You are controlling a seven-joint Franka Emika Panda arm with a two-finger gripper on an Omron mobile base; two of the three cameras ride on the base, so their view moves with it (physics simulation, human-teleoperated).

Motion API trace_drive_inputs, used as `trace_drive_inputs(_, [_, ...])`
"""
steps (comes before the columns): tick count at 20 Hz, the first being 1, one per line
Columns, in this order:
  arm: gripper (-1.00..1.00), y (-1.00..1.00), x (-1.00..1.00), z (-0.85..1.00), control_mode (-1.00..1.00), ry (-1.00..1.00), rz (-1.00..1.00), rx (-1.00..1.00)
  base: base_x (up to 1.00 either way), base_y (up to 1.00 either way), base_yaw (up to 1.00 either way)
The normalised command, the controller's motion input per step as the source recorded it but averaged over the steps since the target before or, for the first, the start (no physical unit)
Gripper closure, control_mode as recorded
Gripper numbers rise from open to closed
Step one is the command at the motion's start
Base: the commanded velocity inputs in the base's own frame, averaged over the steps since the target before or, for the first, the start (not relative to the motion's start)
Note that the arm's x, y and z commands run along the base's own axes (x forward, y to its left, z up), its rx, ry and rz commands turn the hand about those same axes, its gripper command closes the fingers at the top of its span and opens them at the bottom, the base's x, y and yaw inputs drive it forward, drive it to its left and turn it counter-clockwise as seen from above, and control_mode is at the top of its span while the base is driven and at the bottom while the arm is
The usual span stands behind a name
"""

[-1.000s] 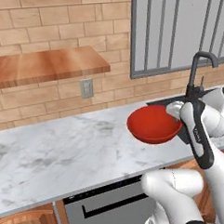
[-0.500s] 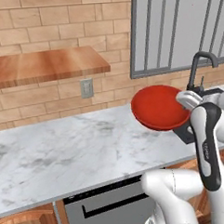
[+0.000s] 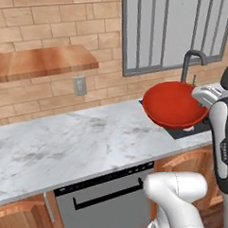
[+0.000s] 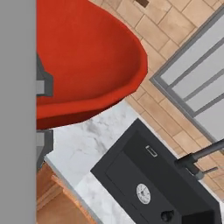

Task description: Clear the mugs and bowl far away from the sink.

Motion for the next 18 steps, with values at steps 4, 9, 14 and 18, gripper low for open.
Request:
trace_drive_inputs(4, [1.0, 0.0, 0.0, 0.0, 1.0, 0.0, 0.0, 0.0, -0.61, -0.69, -0.26])
trace_drive_inputs(9, [1.0, 0.0, 0.0, 0.0, 1.0, 0.0, 0.0, 0.0, -0.25, -0.78, -0.57])
trace_drive_inputs(14, [1.0, 0.0, 0.0, 0.0, 1.0, 0.0, 0.0, 0.0, -0.01, -0.82, -0.64])
trace_drive_inputs(18, [1.0, 0.0, 0.0, 0.0, 1.0, 0.0, 0.0, 0.0, 0.0, -0.8, -0.67])
